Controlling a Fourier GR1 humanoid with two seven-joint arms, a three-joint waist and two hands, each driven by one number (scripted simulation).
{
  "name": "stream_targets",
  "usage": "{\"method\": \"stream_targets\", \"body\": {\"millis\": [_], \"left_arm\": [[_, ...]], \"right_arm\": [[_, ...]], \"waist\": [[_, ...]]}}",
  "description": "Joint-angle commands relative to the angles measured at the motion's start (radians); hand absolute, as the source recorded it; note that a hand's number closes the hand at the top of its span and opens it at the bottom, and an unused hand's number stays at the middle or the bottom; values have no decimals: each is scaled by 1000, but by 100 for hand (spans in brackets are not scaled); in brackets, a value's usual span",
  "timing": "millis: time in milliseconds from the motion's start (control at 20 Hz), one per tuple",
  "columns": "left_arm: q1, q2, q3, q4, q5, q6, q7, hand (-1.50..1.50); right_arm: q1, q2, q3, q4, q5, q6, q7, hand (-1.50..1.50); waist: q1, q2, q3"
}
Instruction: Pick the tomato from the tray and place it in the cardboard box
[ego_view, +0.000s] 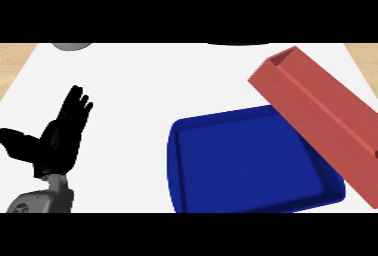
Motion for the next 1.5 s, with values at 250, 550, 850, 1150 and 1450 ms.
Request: {"method": "stream_targets", "body": {"millis": [250, 550, 850, 1150, 1450], "left_arm": [[8, 17, 41, -5, 25, -5, -3, 0], [29, -21, 0, -20, 0, 15, -8, 0], [38, -12, -1, -45, 16, -11, -6, 0], [35, 17, 30, -27, 20, -24, -15, 0], [0, 8, 28, -9, 26, -29, -3, 0]], "right_arm": [[-15, 127, -179, -271, -32, -41, 208, 150], [-136, 185, -424, -253, -80, 0, 325, 150], [-313, 177, -803, -101, -266, 135, 300, 150], [-417, 51, -1165, 78, -470, 209, 198, 150], [-382, -152, -1254, 323, -413, 200, -64, 150]], "waist": [[-25, 0, 1], [-23, 3, 2], [0, 9, 3], [-5, 10, 4], [8, 13, 4]]}}
